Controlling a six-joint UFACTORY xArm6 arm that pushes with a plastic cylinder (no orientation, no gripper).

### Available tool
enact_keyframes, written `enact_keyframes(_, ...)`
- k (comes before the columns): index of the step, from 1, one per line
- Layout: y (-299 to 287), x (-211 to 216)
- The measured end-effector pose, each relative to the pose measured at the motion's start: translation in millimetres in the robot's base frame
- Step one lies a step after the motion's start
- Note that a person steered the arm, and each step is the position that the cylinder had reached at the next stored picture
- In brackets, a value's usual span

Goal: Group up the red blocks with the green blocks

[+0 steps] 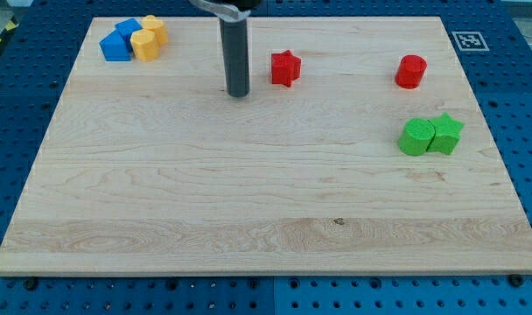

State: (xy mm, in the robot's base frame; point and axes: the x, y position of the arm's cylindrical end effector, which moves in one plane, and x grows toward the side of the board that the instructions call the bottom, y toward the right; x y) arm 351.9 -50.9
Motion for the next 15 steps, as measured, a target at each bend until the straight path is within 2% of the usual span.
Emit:
enact_keyframes(1,2,-35)
enact_keyframes(2,36,-40)
enact_keyframes(4,160,-3)
enact_keyframes(8,194,45)
enact_keyframes(9,172,17)
enact_keyframes(10,168,-34)
enact_keyframes(11,203,-75)
enact_keyframes(12,255,-69)
enact_keyframes(14,278,13)
enact_keyframes(15,277,-9)
